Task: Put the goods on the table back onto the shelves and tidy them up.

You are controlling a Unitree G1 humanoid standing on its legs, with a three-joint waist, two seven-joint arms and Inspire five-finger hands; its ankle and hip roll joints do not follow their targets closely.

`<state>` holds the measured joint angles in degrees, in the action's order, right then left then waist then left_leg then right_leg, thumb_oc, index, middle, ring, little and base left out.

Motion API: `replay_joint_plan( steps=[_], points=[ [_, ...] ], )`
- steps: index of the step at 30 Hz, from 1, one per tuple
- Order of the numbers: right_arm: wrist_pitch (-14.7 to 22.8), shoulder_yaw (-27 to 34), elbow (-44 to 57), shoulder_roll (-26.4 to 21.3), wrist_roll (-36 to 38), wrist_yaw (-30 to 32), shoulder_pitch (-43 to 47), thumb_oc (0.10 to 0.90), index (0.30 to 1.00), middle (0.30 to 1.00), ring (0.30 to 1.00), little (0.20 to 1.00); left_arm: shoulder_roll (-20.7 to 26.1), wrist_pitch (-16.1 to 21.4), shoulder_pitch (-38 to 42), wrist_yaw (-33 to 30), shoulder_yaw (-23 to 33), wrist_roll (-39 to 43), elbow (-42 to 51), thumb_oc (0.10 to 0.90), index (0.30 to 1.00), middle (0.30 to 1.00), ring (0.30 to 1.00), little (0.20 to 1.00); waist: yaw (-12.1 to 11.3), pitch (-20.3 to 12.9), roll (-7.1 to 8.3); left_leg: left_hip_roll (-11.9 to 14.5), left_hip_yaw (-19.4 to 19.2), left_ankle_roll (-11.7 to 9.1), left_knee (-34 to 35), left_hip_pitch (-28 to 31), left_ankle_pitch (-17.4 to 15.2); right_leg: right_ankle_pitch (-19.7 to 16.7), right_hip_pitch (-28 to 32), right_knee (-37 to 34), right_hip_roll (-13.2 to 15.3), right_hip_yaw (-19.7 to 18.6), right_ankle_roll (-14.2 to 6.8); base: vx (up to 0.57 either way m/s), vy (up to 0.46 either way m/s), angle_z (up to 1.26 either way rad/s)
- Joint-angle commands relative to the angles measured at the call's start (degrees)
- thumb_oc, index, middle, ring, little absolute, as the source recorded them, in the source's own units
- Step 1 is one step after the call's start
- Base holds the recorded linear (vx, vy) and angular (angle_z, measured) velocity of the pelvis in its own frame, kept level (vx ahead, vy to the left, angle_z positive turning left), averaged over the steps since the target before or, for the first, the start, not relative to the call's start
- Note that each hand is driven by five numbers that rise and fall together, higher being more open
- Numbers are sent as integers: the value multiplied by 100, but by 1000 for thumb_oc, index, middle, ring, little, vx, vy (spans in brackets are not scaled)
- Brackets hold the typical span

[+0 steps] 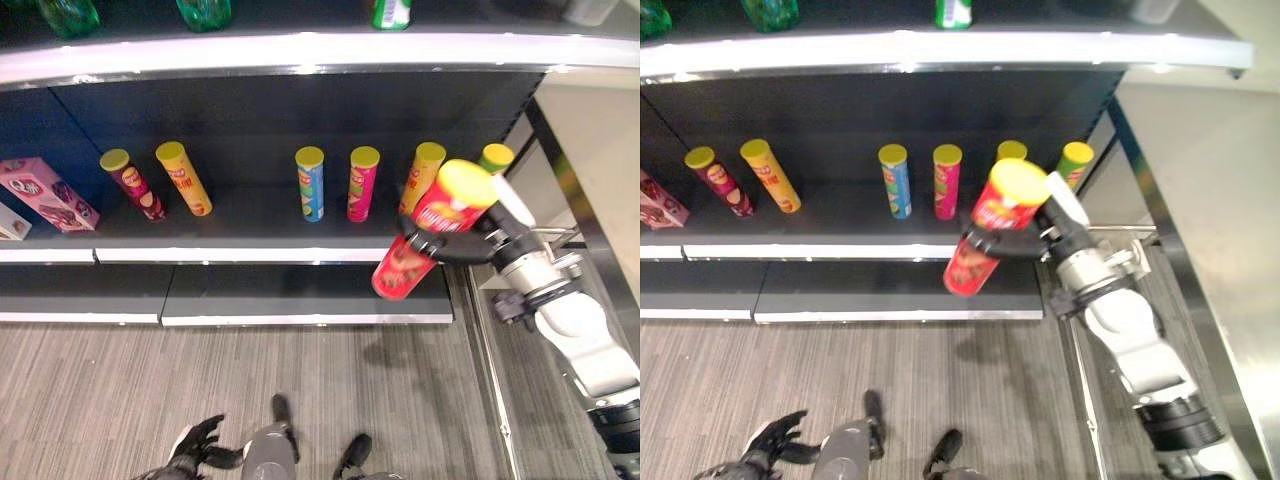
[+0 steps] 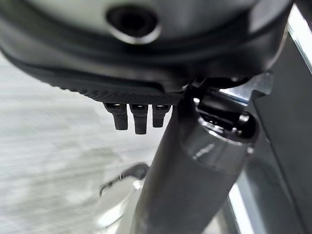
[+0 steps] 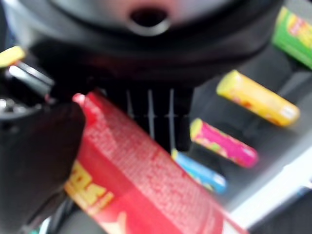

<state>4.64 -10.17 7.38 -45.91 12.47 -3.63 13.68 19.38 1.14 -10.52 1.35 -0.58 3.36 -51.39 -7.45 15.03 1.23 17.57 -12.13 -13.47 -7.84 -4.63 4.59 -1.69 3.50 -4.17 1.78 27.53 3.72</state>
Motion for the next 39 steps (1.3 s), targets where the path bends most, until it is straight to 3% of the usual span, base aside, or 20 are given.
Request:
replay_joint_plan(
  steps=[1, 2, 5, 10, 12, 14, 18, 19, 21, 22, 23, 25, 26, 28, 32, 35, 39],
  points=[
    [517, 675, 475, -9, -137, 202, 420, 400, 300, 300, 300, 300, 77, 230, 163, -130, -304, 45, 255, 800, 900, 900, 900, 900, 259, -600, -76, -83, 226, 374, 954, 362, 145, 246, 165, -56, 842, -20, -1166, 7, 326, 15],
    [480, 656, 434, 67, -307, 227, 378, 400, 300, 300, 300, 300, 48, 206, 106, -110, -347, -14, 272, 800, 900, 900, 900, 900, 275, -699, -222, -105, 144, 318, 1258, 512, 126, 164, 142, -14, 906, 24, -1193, 9, 328, 26],
    [414, 621, 420, 182, -507, 259, 343, 400, 300, 300, 300, 300, 80, 176, 128, -101, -414, -163, 181, 800, 900, 900, 900, 900, 264, -788, -284, -317, 109, 314, 1284, 549, -16, -11, 120, 105, 1196, 147, -1272, 32, 269, 31],
    [320, 503, 433, 336, -721, 273, 405, 400, 300, 300, 300, 300, 194, 188, 116, -164, -367, -366, 43, 800, 900, 900, 900, 900, 183, -811, -170, -791, -13, 555, 1283, 693, -323, -297, 137, 254, 1788, 206, -1502, 60, 264, 23],
    [243, 380, 403, 439, -800, 336, 536, 400, 300, 300, 300, 300, 300, 195, 169, -237, -317, -348, -20, 800, 900, 900, 900, 900, 98, -824, -22, -1241, 72, 810, 1259, 701, -523, -424, 184, 341, 2191, 180, -1651, 143, 434, 19],
    [233, 365, 401, 487, -834, 343, 523, 400, 300, 300, 300, 300, 300, 188, 147, -234, -306, -347, -2, 800, 900, 900, 900, 900, 68, -851, 66, -1404, 143, 892, 1239, 683, -580, -470, 239, 379, 2332, 239, -1700, 143, 253, 33],
    [198, 136, 432, 530, -1007, 334, 629, 400, 300, 300, 300, 300, 282, 134, 9, -204, -389, -294, 224, 800, 900, 900, 900, 900, 82, -560, 13, -1776, 230, 1300, 1284, 986, -762, -914, -319, 1992, 2880, -248, -1630, 75, 272, 24],
    [215, 48, 402, 569, -1047, 363, 656, 400, 300, 300, 300, 300, 346, 127, 52, -217, -436, -255, 350, 800, 900, 900, 900, 900, 123, -370, -6, -1718, 265, 1322, 1284, 1065, -816, -832, -748, 2479, 2730, -622, -1592, 72, 27, -4],
    [201, -34, 298, 503, -1039, 422, 865, 400, 300, 300, 300, 300, 411, 164, 197, -251, -493, -90, 486, 800, 900, 900, 900, 900, 157, -262, 12, -1597, 398, 1166, 1284, 997, -780, -616, -875, 1596, 2341, -826, -1579, 108, -222, 15],
    [252, -40, 210, 473, -1071, 527, 920, 400, 300, 300, 300, 300, 513, 179, 345, -261, -553, -53, 538, 800, 900, 900, 900, 900, 174, -147, 91, -1525, 595, 1028, 1245, 952, -809, -549, -904, 742, 2083, -1103, -1648, 188, -434, 81],
    [139, -74, 198, 587, -1228, 504, 928, 400, 300, 300, 300, 300, 490, 139, 262, -257, -501, -13, 674, 800, 900, 900, 900, 900, 123, -278, 257, -1479, 799, 978, 1088, 748, -821, -609, -726, 512, 2010, -1163, -1720, 253, -552, 115],
    [149, -44, 216, 735, -1398, 660, 918, 400, 300, 300, 300, 300, 375, 130, 297, -325, -520, 121, 622, 800, 900, 900, 900, 900, 127, -284, 222, -1252, 1026, 884, 906, 451, -746, -440, -646, 547, 1839, -904, -1617, 164, -417, 181],
    [156, -1, 6, 1028, -1469, 948, 991, 400, 300, 300, 300, 300, 320, 118, 318, -376, -611, 141, 574, 800, 900, 900, 900, 900, 65, -235, 132, -1103, 1202, 806, 879, 282, -664, -248, -619, 664, 1749, -657, -1532, 68, -238, 169],
    [163, 138, -144, 1142, -1724, 1354, 1071, 400, 300, 300, 300, 300, 302, 130, 318, -427, -687, 203, 622, 800, 900, 900, 900, 900, -34, -110, 34, -1054, 1352, 767, 866, 145, -593, -129, -634, 787, 1720, -496, -1492, 11, -170, 77],
    [55, 768, -803, 1621, -2677, 3109, 1505, 400, 300, 300, 300, 300, 320, 250, 380, -752, -957, 277, 688, 800, 900, 900, 900, 900, -294, 294, -355, -1035, 1669, 717, 1002, -184, -364, 78, -871, 1158, 1800, -176, -1457, -67, -58, 4],
    [-64, 902, -1131, 1433, -3134, 3820, 1977, 400, 300, 300, 300, 300, 366, 371, 389, -914, -1142, 294, 771, 800, 900, 900, 900, 900, -389, 535, -560, -1070, 1753, 717, 995, -407, -278, 68, -1065, 1218, 1843, -172, -1465, -93, -8, 43],
    [-235, 992, -1346, 1048, -3569, 4226, 2254, 400, 300, 300, 300, 300, 384, 457, 444, -999, -1274, 286, 893, 800, 900, 900, 900, 900, -429, 668, -666, -1106, 1792, 713, 971, -599, -230, 57, -1209, 1238, 1884, -157, -1475, -58, 10, -4]
  ],
)
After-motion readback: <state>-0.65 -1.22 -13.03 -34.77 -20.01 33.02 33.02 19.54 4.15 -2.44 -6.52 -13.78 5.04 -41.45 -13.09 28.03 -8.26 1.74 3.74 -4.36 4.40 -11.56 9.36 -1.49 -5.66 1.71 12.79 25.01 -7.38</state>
